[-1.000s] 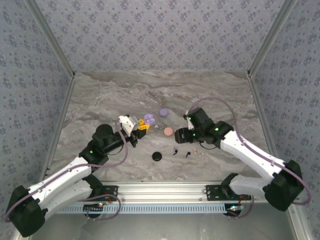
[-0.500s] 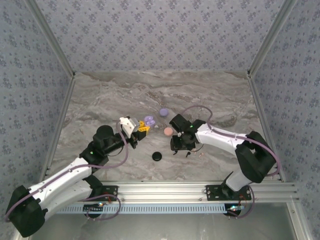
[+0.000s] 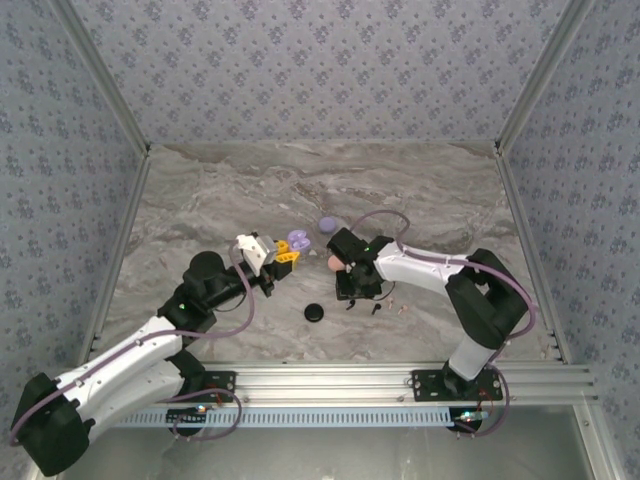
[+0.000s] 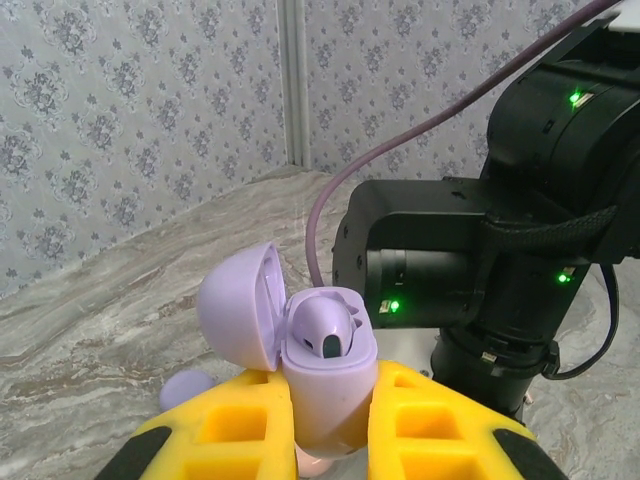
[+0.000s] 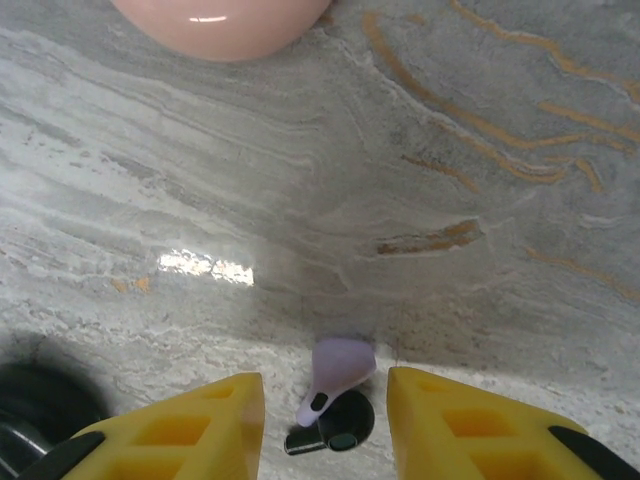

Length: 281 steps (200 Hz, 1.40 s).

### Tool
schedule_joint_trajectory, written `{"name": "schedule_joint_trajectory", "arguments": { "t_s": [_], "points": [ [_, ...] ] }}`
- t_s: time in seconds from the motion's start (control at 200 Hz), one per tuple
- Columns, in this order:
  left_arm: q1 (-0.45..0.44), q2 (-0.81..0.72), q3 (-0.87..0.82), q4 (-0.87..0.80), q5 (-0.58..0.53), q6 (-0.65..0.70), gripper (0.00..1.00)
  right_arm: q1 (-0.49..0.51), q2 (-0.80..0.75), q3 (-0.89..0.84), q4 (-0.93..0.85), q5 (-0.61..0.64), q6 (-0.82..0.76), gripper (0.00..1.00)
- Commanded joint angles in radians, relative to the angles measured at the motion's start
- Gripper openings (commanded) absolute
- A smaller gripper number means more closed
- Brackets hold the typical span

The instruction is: Insert wireless bluetooth earbuds into charging case

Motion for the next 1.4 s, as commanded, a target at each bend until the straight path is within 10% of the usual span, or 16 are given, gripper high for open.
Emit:
{"name": "schedule_joint_trajectory", "arguments": {
  "t_s": [0.0, 0.74, 1.399],
  "points": [
    [-0.006, -0.015, -0.008, 0.046, 0.023, 0.009, 0.00, 0.011, 0.035, 0.032, -0.017, 0.021, 0.001, 0.38],
    [-0.006, 0.006, -0.004, 0.069, 0.029, -0.007, 0.00, 0.018, 0.034, 0.024, 0.044, 0.041, -0.026, 0.22],
    [-0.007, 0.196, 0.023, 0.235, 0.154, -0.084, 0.00, 0.046, -0.498, 0.105, -0.027, 0.330, -0.093, 0.19]
  ]
}}
